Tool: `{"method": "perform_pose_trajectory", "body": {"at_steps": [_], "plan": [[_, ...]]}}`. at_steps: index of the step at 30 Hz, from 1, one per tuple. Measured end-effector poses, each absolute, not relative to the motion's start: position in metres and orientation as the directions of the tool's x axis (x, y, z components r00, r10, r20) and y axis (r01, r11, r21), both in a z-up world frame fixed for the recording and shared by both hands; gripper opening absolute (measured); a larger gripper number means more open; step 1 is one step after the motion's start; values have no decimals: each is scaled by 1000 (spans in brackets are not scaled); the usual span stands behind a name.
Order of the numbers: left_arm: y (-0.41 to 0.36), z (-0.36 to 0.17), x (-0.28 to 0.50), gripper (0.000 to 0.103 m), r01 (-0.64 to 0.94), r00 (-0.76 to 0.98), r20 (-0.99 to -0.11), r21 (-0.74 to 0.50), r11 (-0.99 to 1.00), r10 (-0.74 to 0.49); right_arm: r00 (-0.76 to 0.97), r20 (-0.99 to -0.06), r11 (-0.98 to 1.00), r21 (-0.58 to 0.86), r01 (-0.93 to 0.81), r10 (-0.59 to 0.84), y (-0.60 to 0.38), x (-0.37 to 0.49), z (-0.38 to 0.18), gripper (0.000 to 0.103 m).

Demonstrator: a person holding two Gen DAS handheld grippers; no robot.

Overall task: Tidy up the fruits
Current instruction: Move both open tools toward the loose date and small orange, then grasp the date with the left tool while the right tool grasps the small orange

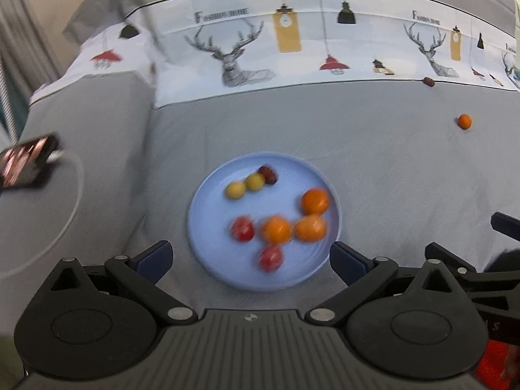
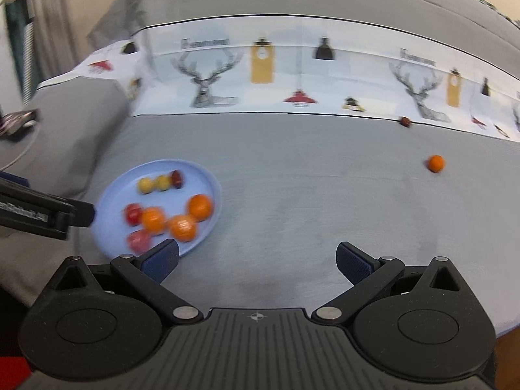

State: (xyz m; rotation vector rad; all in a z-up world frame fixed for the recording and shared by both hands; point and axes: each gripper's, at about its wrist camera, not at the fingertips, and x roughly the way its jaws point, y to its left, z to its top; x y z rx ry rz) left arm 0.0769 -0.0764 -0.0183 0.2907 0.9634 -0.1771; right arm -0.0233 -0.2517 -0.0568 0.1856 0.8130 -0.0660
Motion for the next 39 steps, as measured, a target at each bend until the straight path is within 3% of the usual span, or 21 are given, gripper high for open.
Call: {"method": "perform_pose_trajectory", "body": {"at_steps": [7,16,22,29,35,36,37,38,39], "plan": [[-159,-18,140,103,346,604,-794,180,921,-71,696,-692,938,78,339,-194,-338,14,-86,102],[-331,-63,271,103,520,582,-762,78,851,-285,562,-687,756,27,654,-462,-478,114,-171,102],[-445,-115,338,103,628,508,-793,75,774,-336,487,-730,691,28,722,-479,-529,167,-226,102],[-539,-166,369,103,724,438,-815,69,686,-379,420,-683,643,-95,760,-598,-552,170,-244,102],[-574,-182,382,101,721,437,-824,81,688,-361,425,-700,605,-13,796,-574,-563,168,-249,98],[-575,-182,380,84,717,457,-809,89,691,-370,448,-696,622,4,783,-560,-562,169,-248,94],[-574,-180,380,43,719,464,-798,87,689,-384,477,-694,641,29,767,-540,-561,169,-246,76],[-573,-180,381,38,727,446,-804,67,684,-395,495,-685,663,23,748,-535,-553,169,-242,53],[-570,-179,383,35,720,430,-809,38,693,-401,492,-671,685,-33,728,-555,-545,171,-239,37]]}}
